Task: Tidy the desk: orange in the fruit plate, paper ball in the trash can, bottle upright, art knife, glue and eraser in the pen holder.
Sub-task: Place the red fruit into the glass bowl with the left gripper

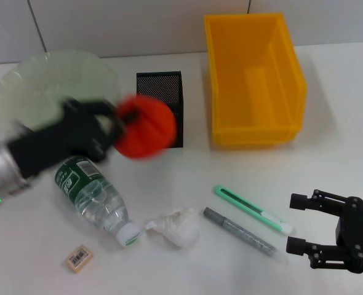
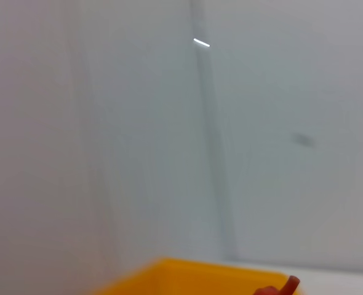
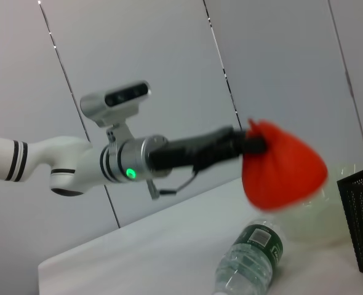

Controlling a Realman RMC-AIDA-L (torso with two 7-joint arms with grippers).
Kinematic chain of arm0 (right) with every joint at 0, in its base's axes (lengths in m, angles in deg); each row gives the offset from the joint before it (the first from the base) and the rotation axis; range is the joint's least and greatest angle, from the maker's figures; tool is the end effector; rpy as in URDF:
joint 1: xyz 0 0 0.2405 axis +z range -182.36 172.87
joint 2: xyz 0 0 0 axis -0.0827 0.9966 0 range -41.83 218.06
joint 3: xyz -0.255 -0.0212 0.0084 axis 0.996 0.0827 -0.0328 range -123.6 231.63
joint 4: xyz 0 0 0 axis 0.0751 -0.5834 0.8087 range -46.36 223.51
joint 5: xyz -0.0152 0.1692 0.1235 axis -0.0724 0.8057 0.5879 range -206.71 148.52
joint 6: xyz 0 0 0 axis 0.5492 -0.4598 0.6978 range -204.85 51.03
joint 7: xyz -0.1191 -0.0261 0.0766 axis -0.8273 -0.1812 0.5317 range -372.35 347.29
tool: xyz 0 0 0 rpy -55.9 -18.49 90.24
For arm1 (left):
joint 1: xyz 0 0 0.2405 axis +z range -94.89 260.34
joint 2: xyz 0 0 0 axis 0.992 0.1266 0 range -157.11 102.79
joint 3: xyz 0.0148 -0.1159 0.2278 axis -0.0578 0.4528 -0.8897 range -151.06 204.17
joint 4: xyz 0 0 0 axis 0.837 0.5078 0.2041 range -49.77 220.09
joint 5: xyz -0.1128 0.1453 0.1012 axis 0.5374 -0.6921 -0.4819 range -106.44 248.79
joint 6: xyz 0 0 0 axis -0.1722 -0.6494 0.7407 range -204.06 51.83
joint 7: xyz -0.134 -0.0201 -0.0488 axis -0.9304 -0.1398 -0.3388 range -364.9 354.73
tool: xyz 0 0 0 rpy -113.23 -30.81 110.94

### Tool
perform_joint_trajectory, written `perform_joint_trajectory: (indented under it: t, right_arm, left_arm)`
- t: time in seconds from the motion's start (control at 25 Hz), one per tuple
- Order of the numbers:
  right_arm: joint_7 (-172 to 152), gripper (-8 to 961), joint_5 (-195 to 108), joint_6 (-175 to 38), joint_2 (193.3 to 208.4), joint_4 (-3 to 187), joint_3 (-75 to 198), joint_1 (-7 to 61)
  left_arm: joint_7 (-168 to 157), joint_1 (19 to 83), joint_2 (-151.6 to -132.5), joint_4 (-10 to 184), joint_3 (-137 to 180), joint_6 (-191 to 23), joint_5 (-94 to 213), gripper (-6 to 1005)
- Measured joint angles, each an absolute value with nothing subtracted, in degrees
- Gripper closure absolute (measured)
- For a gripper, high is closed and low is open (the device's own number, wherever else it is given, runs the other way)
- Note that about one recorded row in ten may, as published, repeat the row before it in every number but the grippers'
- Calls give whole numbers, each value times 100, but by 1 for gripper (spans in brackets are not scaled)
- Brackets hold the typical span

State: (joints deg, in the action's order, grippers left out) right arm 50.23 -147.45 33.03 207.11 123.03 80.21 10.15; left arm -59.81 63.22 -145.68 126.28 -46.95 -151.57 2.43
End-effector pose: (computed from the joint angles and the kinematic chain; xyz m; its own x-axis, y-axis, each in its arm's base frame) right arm 0.3189 0.2127 0.0183 0.6921 -0.2920 -0.6601 -0.4576 -0.8847 -0.0885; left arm -0.2312 0.3244 -0.0140 0.7543 -0.0663 0.6532 0.2840 -0.8641 -0.4157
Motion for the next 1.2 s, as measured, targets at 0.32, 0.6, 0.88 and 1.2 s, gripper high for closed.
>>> perform_joint_trajectory:
  t: [0.32, 0.6, 0.88, 1.2]
  right_arm:
    - [5008, 125, -14746, 3362, 20712, 12285, 8080, 1071]
    - [4987, 127, -14749, 3455, 20712, 12298, 8082, 1104]
    - [4976, 128, -14748, 3453, 20712, 12312, 8033, 1113]
    - [4973, 129, -14749, 3452, 20712, 12319, 8033, 1136]
  left_arm:
    - [-5899, 5841, -14567, 12152, -3574, -13952, 511, 889]
    - [-5539, 5218, -14601, 11637, -3386, -12652, 531, 923]
    - [-5534, 5281, -14590, 11466, -3378, -12376, 1266, 839]
    - [-5556, 5652, -14585, 11736, -3400, -12878, 1357, 550]
